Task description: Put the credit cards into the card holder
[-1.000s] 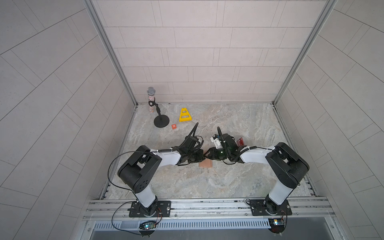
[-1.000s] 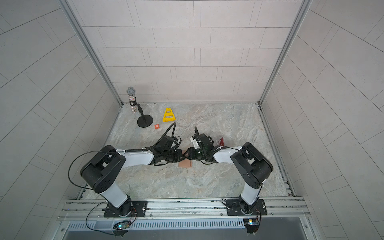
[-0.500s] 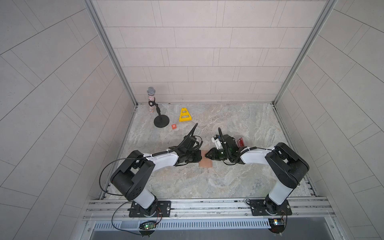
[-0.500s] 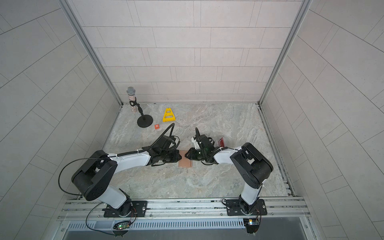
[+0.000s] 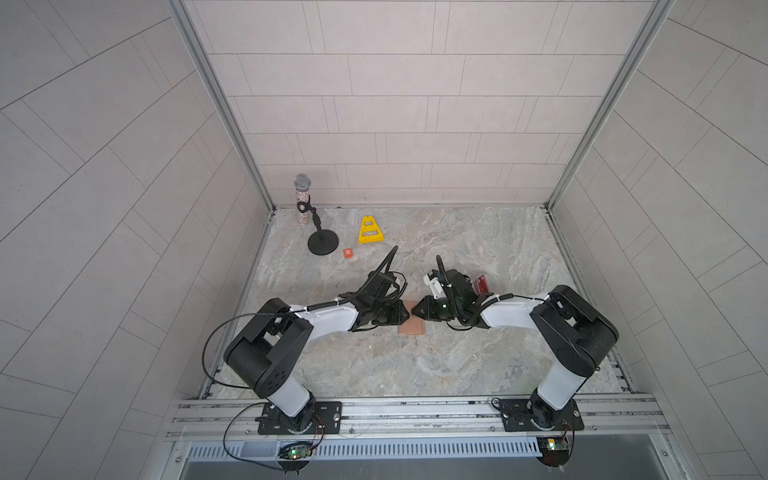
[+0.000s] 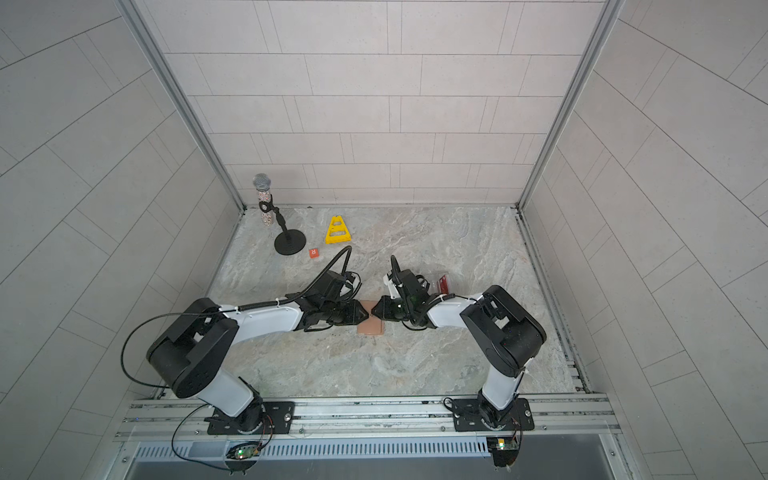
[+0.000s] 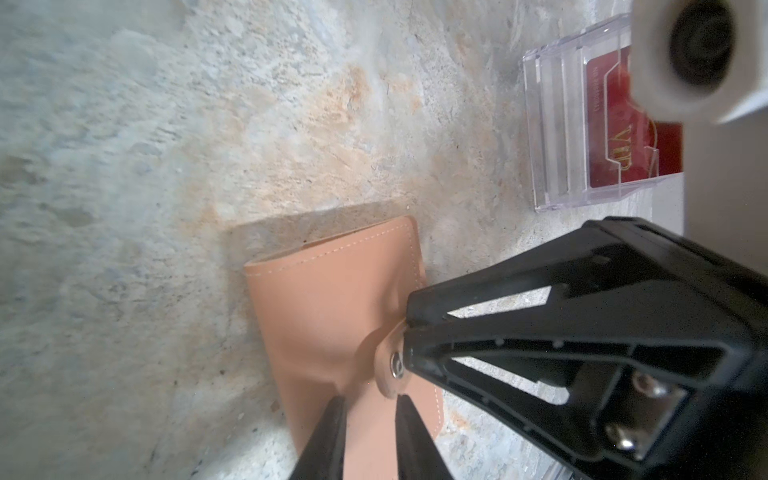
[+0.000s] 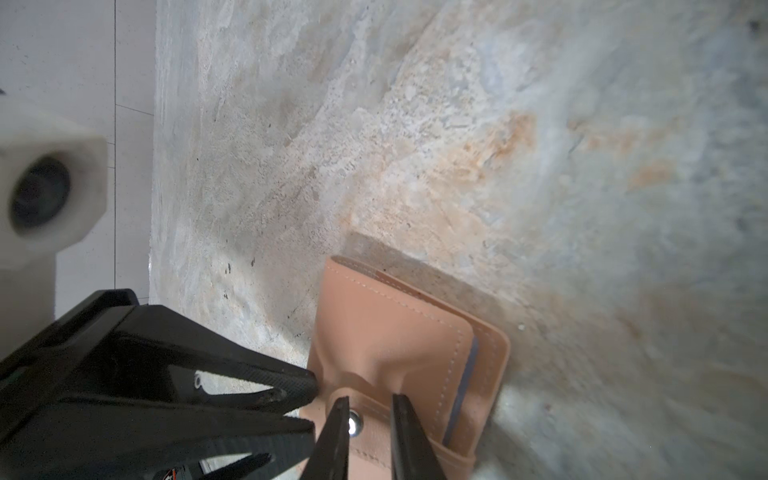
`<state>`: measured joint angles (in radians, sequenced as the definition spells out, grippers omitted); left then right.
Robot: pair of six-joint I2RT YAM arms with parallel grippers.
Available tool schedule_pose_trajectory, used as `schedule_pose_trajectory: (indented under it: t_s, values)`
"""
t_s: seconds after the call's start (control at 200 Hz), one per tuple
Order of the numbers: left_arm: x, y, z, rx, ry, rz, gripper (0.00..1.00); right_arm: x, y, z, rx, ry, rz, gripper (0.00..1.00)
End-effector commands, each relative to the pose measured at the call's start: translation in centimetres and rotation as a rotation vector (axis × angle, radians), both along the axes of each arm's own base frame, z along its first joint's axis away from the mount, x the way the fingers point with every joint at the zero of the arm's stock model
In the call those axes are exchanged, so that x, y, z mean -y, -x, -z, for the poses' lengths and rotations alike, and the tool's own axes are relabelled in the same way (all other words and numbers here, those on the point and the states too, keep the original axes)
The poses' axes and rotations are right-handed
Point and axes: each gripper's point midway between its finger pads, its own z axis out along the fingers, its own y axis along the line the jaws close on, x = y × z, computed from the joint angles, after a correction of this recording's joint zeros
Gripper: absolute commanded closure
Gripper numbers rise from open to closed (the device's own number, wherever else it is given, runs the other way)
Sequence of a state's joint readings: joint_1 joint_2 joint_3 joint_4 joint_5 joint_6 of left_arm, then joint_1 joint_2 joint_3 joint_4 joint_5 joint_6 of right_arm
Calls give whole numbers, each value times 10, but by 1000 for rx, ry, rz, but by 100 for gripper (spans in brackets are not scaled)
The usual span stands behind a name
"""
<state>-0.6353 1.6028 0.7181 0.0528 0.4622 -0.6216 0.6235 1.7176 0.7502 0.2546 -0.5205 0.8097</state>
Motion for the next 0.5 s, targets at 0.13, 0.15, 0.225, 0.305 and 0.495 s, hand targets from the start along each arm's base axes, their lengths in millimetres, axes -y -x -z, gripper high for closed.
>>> schedule_pose_trajectory:
  t_s: [0.13,0.15,0.225,0.305,0.495]
  values:
    - [5,-1,6,-15,4,11,76,17,15,24,-72,114,5,79]
    - [5,-1,7,-16,1,10,77,17,15,23,-71,115,3,78]
    - [6,-1,8,-20,9,11,80,18,15,20,-66,121,1,78]
    - [7,-1,10,-26,9,10,82,18,15,18,-61,126,-3,77]
    - [7,-1,11,-28,10,12,84,19,14,14,-54,142,-13,72]
